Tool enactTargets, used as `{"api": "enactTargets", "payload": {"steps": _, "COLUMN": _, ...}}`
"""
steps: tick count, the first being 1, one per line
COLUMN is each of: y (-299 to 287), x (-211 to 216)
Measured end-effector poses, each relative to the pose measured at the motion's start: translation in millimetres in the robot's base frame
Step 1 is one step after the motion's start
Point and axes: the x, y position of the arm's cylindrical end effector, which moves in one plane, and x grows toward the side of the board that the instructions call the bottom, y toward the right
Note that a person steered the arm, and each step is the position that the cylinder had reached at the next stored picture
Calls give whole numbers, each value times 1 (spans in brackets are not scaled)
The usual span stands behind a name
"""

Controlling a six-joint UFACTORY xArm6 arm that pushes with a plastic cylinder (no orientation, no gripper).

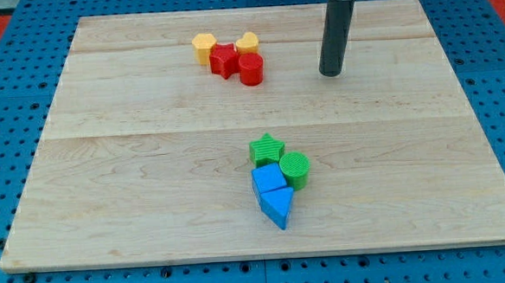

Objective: Move the red star to the left

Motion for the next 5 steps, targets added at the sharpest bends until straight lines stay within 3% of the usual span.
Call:
{"api": "enactTargets", "payload": {"steps": 3, "y": 1, "x": -10}}
{"api": "enactTargets", "payload": {"steps": 5, "y": -60, "x": -19}}
